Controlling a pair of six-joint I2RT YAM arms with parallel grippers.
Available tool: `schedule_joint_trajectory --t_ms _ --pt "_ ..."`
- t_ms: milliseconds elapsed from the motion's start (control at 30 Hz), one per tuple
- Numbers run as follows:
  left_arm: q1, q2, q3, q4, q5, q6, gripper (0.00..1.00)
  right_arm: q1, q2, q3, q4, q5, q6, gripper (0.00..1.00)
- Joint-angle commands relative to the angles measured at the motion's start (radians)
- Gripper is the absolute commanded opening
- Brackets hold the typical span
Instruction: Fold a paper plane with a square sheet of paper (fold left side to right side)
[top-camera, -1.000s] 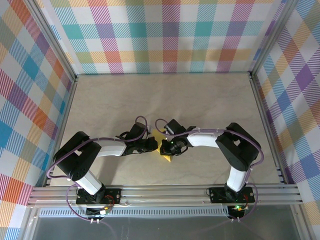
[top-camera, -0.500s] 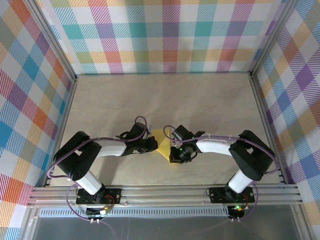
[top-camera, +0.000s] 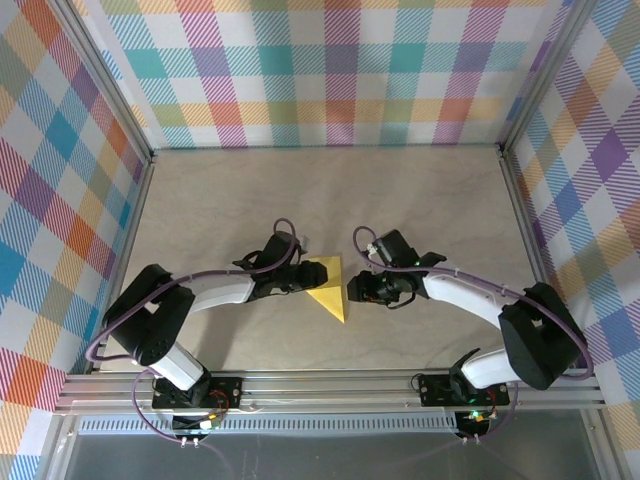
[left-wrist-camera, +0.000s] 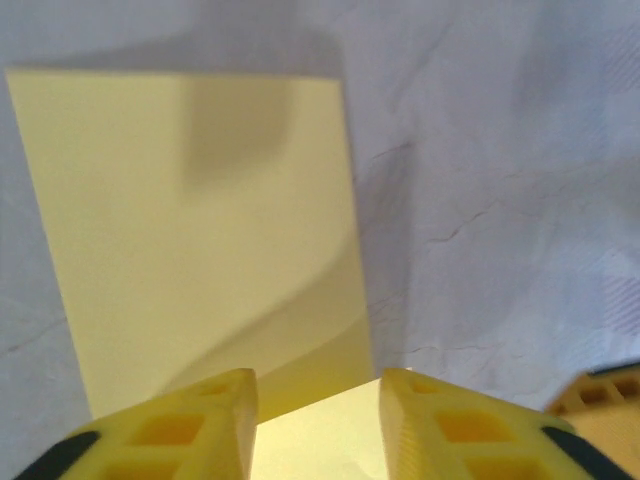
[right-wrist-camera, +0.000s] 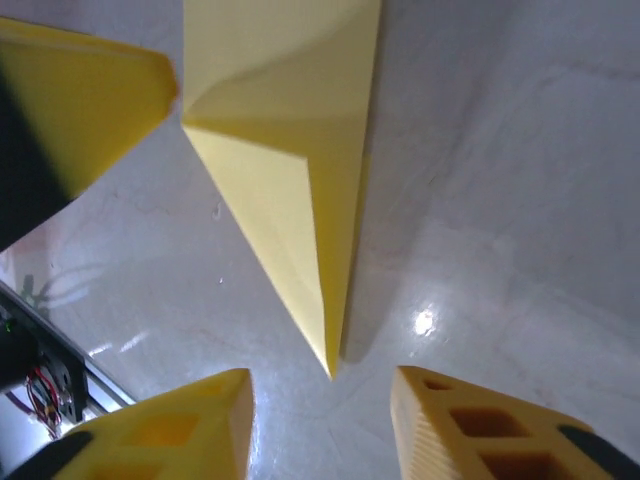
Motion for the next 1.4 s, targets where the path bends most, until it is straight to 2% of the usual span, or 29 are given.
schedule_joint_trajectory --t_ms 0,167,367,467,667,800,1133,1367 --pt "0.037 -0.074 0.005 -0.069 -0.048 0.056 0.46 -0.012 0.037 0.035 0.06 -0.016 -0.119 0.47" --pt "0.097 -0.164 -0.056 -0.062 -0.084 0.063 0.56 -0.011 0.131 0.071 0.158 -0.121 -0.18 0.54" --pt "0.145 -0.197 -0.095 -0.051 -0.063 0.045 0.56 -0.001 0.251 0.091 0.27 -0.186 -0.161 0.5" --pt "0.16 -0.197 -0.101 -0.047 -0.053 0.036 0.56 0.005 0.29 0.103 0.3 -0.205 -0.153 0.41" --pt "0.186 -0.189 -0.104 -0.018 -0.023 0.014 0.58 0.009 0.285 0.1 0.299 -0.181 -0.15 0.09" --pt "0.196 -0.169 -0.096 0.004 0.002 -0.005 0.58 0.007 0.228 0.064 0.297 -0.131 -0.152 0.0" --pt "0.198 -0.038 0.015 -0.049 0.099 -0.022 0.54 -0.009 0.098 -0.077 0.453 -0.105 -0.095 0.0" --pt "0.191 0.089 0.104 -0.077 0.206 -0.016 0.49 -0.017 0.071 -0.102 0.476 -0.101 -0.085 0.0"
